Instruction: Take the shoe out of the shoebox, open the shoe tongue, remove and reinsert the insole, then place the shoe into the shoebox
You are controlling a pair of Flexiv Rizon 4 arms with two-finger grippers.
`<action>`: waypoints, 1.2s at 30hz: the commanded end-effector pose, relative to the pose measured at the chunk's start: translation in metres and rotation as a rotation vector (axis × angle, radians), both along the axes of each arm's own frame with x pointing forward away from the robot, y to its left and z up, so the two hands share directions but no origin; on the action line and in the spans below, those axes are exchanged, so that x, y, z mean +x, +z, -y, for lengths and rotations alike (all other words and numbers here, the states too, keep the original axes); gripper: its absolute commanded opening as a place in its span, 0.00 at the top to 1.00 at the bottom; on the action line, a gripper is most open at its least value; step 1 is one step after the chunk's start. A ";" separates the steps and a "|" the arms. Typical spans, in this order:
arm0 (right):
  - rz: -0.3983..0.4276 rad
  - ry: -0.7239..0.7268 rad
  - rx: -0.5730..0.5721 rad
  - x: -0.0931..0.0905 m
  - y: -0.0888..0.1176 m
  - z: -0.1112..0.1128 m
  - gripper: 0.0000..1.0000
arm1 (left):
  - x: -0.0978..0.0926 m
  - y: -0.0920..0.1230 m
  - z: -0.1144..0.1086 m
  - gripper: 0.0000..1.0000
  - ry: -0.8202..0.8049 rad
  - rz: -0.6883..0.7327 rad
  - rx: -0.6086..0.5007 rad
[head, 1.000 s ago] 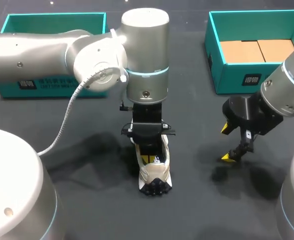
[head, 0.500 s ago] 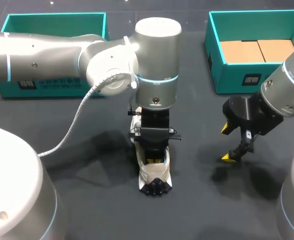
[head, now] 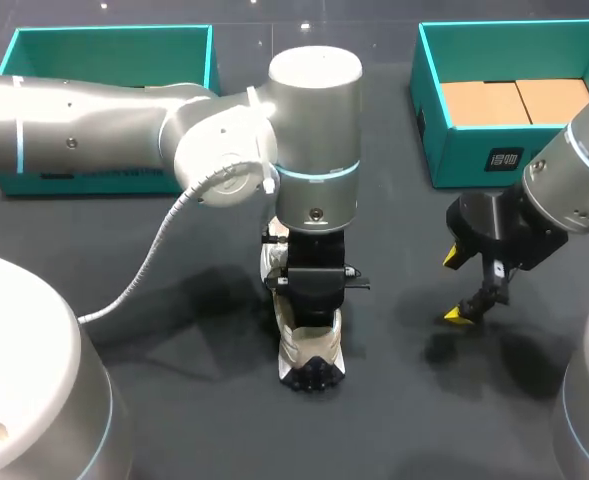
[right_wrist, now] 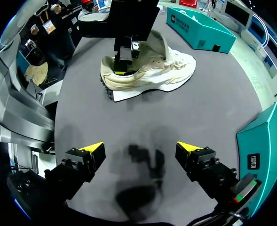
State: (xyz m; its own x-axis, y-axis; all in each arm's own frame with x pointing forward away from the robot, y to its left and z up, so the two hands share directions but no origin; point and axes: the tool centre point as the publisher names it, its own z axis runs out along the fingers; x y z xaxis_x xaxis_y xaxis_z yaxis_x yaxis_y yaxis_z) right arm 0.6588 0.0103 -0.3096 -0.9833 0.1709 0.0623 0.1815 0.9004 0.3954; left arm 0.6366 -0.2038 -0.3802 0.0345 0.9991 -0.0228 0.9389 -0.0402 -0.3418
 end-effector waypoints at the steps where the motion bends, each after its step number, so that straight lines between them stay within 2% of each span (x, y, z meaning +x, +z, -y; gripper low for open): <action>1: 0.003 -0.001 -0.001 -0.002 -0.001 0.000 0.00 | -0.003 -0.018 0.008 1.00 0.004 0.013 0.028; 5: 0.003 -0.001 -0.001 -0.002 -0.001 0.000 0.00 | 0.001 -0.012 0.000 1.00 0.018 0.006 0.018; 14: 0.003 -0.001 -0.001 -0.002 -0.001 0.000 0.00 | 0.007 0.017 -0.011 1.00 0.089 0.054 -0.101; 24: 0.003 -0.001 -0.001 -0.002 -0.001 0.000 0.00 | 0.010 0.014 0.002 1.00 0.245 0.152 -0.184; 31: 0.003 -0.001 -0.001 -0.002 -0.001 0.000 0.00 | 0.017 0.021 0.003 1.00 0.278 0.176 -0.224; 36: 0.003 -0.001 -0.001 -0.002 -0.001 0.000 0.00 | 0.026 0.016 0.011 1.00 0.280 0.222 -0.225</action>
